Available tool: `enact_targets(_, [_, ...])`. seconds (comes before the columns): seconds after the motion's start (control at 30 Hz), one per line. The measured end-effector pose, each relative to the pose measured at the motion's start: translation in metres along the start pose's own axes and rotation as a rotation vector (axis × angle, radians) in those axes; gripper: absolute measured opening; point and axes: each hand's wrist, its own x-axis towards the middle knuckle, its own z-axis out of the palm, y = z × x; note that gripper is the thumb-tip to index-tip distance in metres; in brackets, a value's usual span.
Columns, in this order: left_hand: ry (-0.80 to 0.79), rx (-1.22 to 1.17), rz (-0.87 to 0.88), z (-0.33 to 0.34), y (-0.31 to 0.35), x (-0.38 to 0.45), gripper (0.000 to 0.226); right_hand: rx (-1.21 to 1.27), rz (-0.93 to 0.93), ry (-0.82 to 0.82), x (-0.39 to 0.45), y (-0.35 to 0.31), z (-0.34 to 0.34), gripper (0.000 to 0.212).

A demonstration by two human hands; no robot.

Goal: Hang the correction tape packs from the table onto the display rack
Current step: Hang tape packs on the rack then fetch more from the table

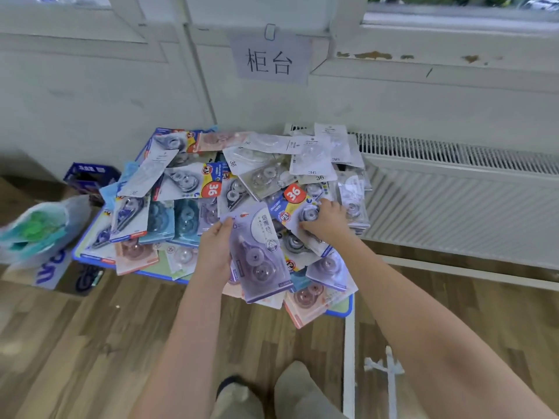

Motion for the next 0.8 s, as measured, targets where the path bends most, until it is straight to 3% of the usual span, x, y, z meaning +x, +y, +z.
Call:
enact_targets(0.23, [-0.016, -0.077, -0.059, 0.001, 0.012, 0.003, 0.018, 0.196, 0.061, 0.063, -0.009, -0.005, -0.005, 0.065])
enact_targets(0.4, [-0.048, -0.048, -0.028, -0.009, 0.022, 0.014, 0.019, 0.812, 0.109, 0.128, -0.035, -0.028, -0.022, 0.039])
enact_targets(0.53, [-0.196, 0.036, -0.006, -0.019, 0.042, 0.028, 0.022, 1.077, 0.078, 0.117, -0.069, -0.052, -0.033, 0.020])
enact_targets(0.67, [-0.290, 0.172, 0.058, -0.011, 0.071, 0.025, 0.029, 1.138, 0.112, 0.244, -0.106, -0.062, -0.037, 0.028])
enact_targets(0.8, [-0.443, 0.191, 0.164, 0.004, 0.086, 0.011, 0.038, 1.134, 0.118, 0.354, -0.152, -0.067, -0.040, 0.016])
